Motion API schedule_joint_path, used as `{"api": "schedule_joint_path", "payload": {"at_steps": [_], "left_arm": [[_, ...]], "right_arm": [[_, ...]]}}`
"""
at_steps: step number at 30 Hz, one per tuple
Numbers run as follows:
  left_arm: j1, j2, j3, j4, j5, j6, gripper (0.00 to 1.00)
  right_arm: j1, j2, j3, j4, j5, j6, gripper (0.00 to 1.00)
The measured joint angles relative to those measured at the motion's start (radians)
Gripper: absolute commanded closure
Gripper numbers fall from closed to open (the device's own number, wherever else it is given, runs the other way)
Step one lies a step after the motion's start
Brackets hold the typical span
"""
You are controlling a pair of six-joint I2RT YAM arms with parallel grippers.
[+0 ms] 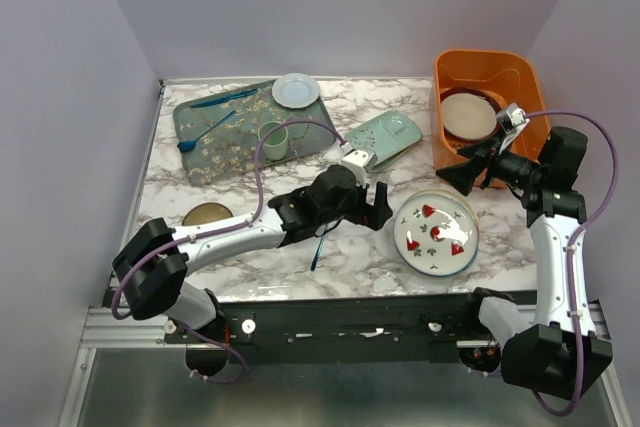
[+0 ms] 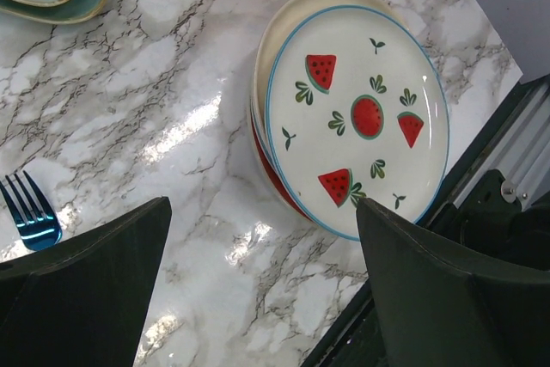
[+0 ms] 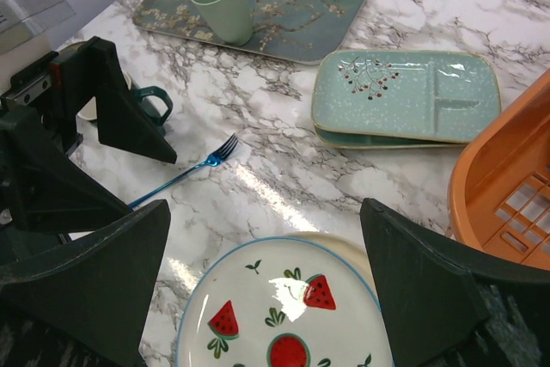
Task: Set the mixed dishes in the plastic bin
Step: Pick up the plate at the center of the board.
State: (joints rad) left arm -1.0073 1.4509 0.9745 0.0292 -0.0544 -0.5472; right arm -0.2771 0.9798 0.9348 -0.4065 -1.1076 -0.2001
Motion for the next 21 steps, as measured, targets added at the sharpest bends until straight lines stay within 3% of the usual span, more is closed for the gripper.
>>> {"api": "schedule_joint_path", "payload": {"at_steps": [9, 15, 21], "left_arm": [[-0.010, 0.088, 0.067, -0.003, -0.013, 0.001, 0.05], [-0.010, 0.188, 0.155, -0.020, -0.016, 0.000, 0.11], [-0.010, 0.320, 0.273, -0.052, -0.013, -0.003, 0.30]], "right_arm": [[-0.013, 0.004, 0.000, -0.001, 0.011, 0.000, 0.00], [-0.013, 0.021, 0.000, -0.010, 0.021, 0.000, 0.00], [-0.018, 0.024, 0.000, -0.016, 0.023, 0.000, 0.00]]}}
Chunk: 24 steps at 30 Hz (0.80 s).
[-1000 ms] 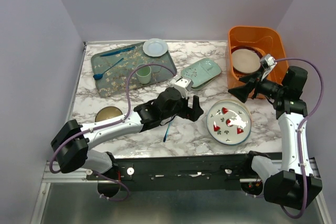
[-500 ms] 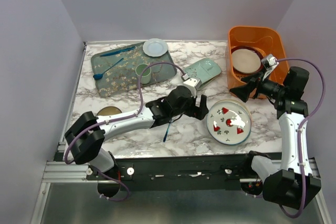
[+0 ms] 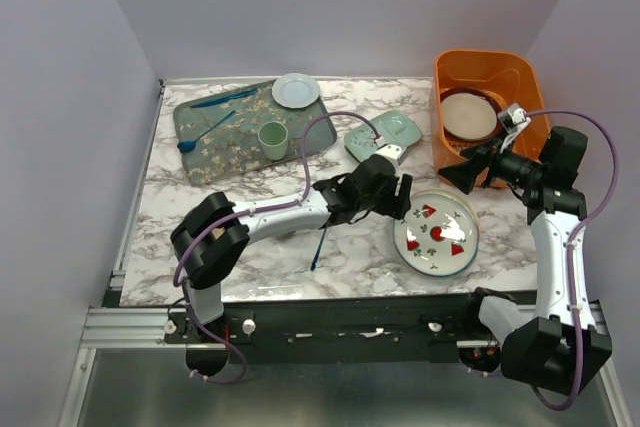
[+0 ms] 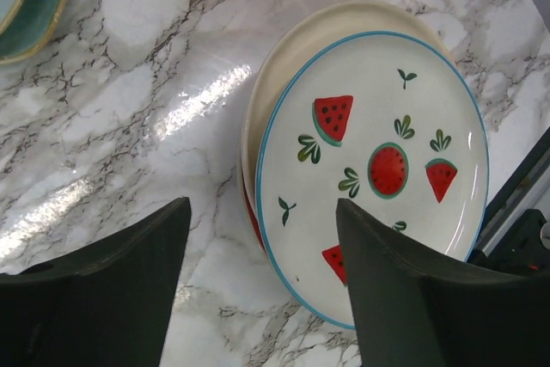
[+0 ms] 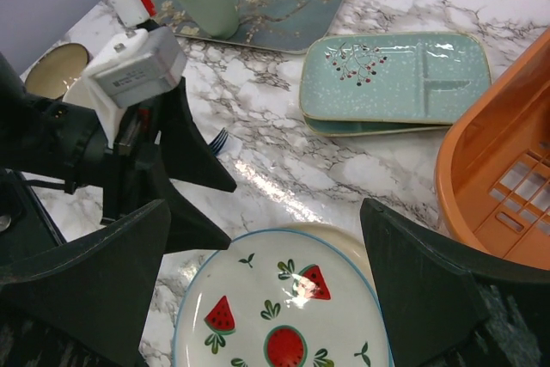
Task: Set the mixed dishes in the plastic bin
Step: Pick up the plate at the center of the board.
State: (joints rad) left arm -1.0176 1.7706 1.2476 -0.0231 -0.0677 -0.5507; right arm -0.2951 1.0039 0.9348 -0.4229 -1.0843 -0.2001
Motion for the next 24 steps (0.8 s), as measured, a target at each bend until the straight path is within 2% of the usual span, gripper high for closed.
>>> {"api": "schedule_joint_path", "payload": {"at_steps": [7, 19, 24], "left_arm": [[0.000, 0.081, 0.050, -0.034, 0.029, -0.019, 0.42], [-0.001, 0.085, -0.010, -0.030, 0.114, -0.085, 0.62], [-0.002, 0.085, -0.013, -0.029, 0.124, -0.100, 0.73]], "right_arm": [[-0.003, 0.010, 0.000, -0.010, 0.006, 0.000, 0.00], [-0.006, 0.023, 0.000, -0.025, 0.011, 0.000, 0.00], [-0.006, 0.029, 0.000, -0.027, 0.013, 0.000, 0.00]]}}
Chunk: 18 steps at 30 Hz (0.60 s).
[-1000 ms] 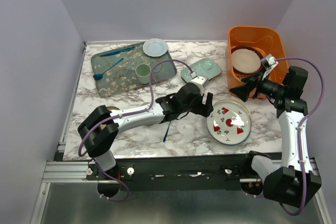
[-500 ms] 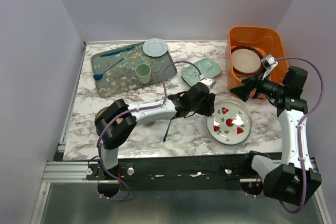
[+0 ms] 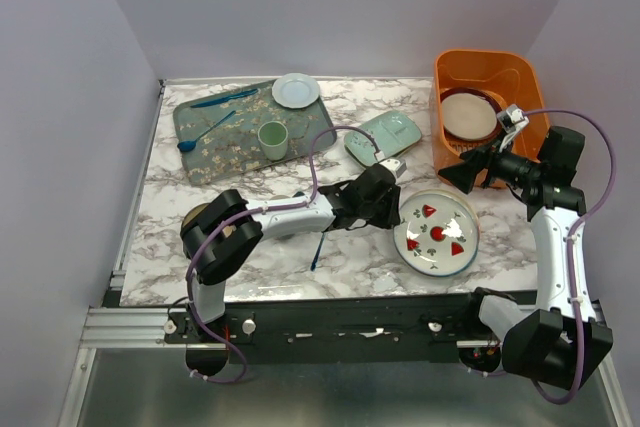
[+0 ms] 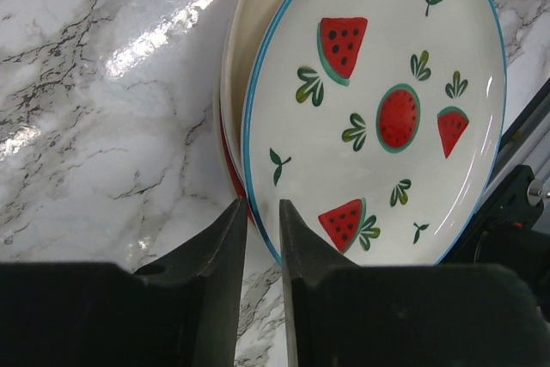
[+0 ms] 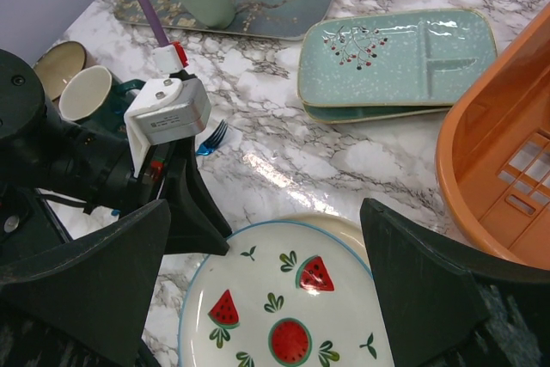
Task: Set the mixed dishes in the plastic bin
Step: Pick up the plate at the center of the board.
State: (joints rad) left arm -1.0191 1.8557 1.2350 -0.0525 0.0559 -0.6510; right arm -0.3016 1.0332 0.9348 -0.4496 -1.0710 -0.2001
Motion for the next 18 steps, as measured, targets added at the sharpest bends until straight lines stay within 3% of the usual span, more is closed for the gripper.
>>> {"api": "schedule_joint_path", "payload": {"at_steps": [18], "left_arm": [[-0.007, 0.026, 0.005, -0.015, 0.013, -0.011, 0.75]], "right_arm": [[-0.002, 0.005, 0.000, -0.002, 0.000, 0.000, 0.00]]}}
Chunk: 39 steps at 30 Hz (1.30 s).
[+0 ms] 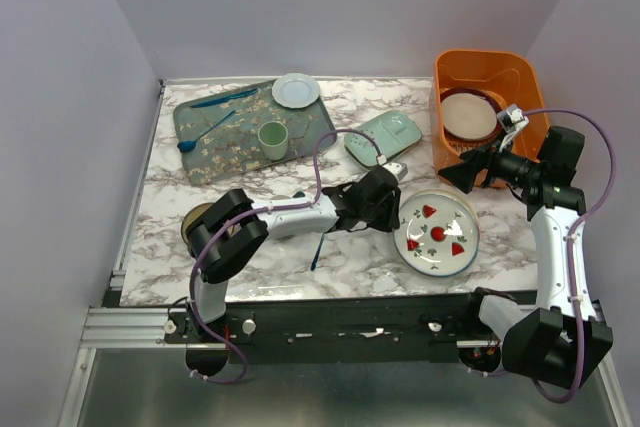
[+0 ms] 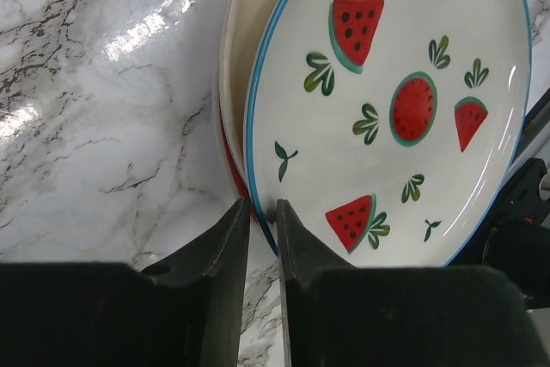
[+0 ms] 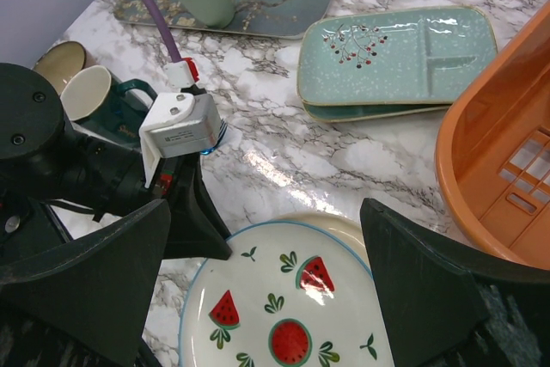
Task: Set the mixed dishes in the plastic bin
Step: Pick up the plate at the center of the board.
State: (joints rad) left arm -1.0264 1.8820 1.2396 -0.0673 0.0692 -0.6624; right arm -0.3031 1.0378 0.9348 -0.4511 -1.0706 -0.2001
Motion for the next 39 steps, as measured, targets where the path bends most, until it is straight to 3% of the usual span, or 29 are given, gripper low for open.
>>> {"api": "schedule_joint_path", "payload": {"at_steps": [5, 13, 22, 39], "left_arm": [[-0.003, 0.002, 0.016, -0.018, 0.000, -0.008, 1.00], [-0.003, -0.018, 0.006, -0.009, -0.001, -0.027, 1.00], [0.036, -0.135, -0.116, 0.087, 0.060, -0.079, 1.00], [0.172, -0.255, -0.339, 0.332, 0.156, -0.197, 1.00]], "right_arm": [[0.000, 0.000, 0.000, 0.000, 0.000, 0.000, 0.00], [0.000, 0.000, 0.000, -0.001, -0.001, -0.002, 0.00], [-0.005, 0.014, 0.001, -0.071, -0.050, -0.090, 0.00], [-0.006, 0.208, 0.037, -0.237, 0.042, -0.197, 0.01]]}}
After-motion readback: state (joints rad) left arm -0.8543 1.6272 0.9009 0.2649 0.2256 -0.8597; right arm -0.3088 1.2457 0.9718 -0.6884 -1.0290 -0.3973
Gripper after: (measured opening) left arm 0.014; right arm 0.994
